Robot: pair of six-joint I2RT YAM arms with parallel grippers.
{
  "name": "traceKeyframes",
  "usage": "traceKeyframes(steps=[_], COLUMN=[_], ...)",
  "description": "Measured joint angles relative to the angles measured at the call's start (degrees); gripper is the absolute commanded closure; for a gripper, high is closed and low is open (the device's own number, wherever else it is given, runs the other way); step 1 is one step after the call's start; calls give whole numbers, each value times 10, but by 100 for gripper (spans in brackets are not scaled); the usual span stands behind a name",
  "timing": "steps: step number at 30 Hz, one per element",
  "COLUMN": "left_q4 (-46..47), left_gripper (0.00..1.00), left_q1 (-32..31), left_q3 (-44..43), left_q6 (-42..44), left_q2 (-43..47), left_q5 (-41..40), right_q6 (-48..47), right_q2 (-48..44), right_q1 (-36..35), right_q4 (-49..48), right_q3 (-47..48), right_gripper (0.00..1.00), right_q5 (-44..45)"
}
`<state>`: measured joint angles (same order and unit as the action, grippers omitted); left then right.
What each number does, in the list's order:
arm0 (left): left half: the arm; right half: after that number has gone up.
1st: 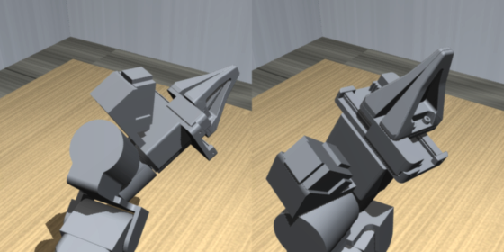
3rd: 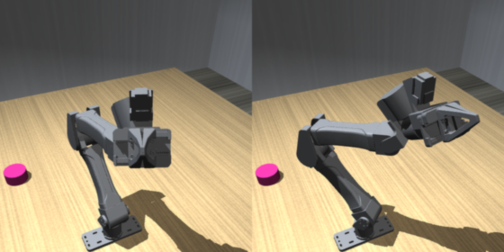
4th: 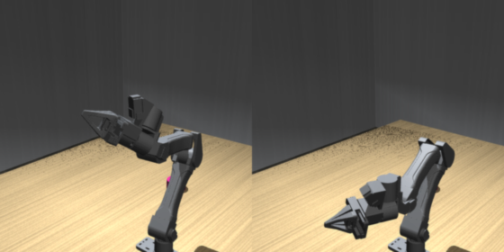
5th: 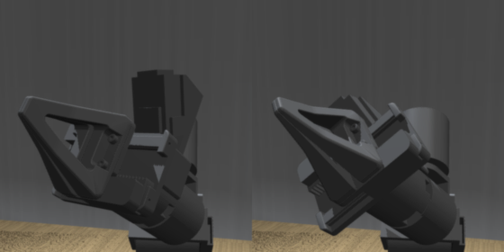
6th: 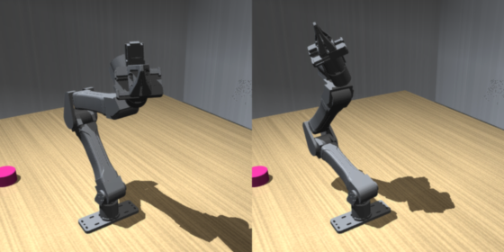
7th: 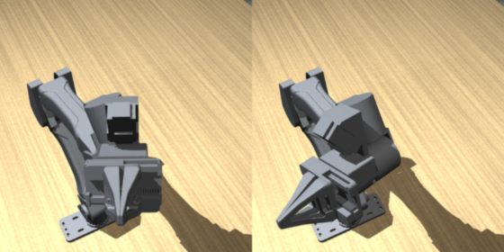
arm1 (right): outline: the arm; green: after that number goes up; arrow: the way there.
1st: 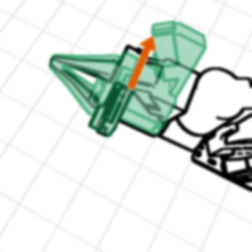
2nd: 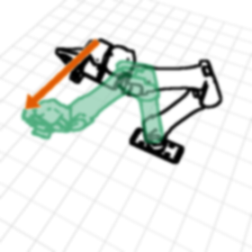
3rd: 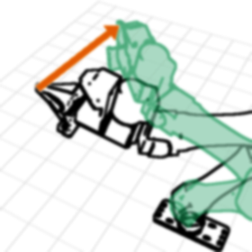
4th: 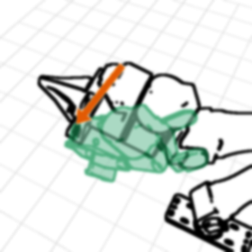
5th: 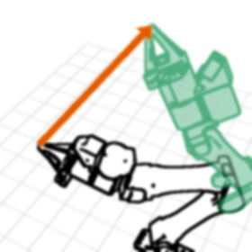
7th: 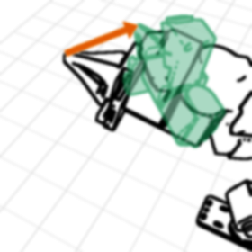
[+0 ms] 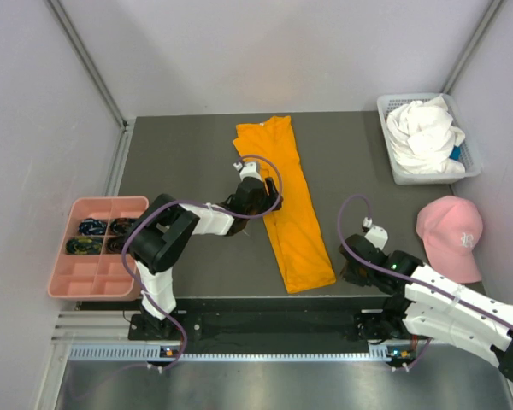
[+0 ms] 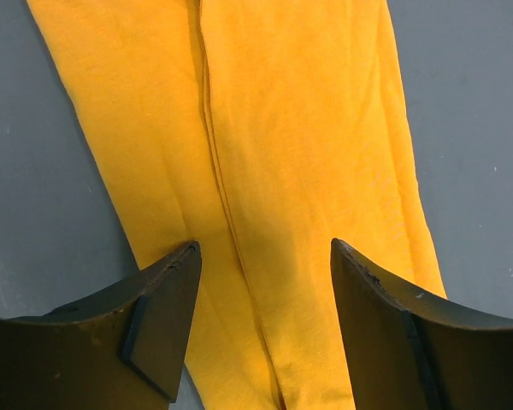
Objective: Fold and stack the t-shirts
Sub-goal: Rotate the tshirt 90 degrees
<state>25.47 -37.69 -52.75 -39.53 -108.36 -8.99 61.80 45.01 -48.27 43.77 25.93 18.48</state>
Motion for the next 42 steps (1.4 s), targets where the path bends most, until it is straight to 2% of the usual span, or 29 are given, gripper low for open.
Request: traceKeyframes(steps=[6,10,15,29,42], left_q4=[-4,-4,-4,-6,-6], left_gripper=[32,32,32,32,32], left_q1=[2,3,4,8,10], left_q3=[0,0,1,5,8], left_q6=[0,0,0,0,0], left_q2=[2,2,3,7,9], left_q5=[3,5,5,9,9], right_q6=[4,-5,-24,-52,-54], right_q2=[-1,-5,-5,39,50], right_q1=[0,0,0,0,0], right_q4=[4,-7,-42,-93,-115], right_q3=[0,0,0,0,-2], right_gripper=[81,73,69,70,79], right_q5=[1,-3,-21,-57,-65])
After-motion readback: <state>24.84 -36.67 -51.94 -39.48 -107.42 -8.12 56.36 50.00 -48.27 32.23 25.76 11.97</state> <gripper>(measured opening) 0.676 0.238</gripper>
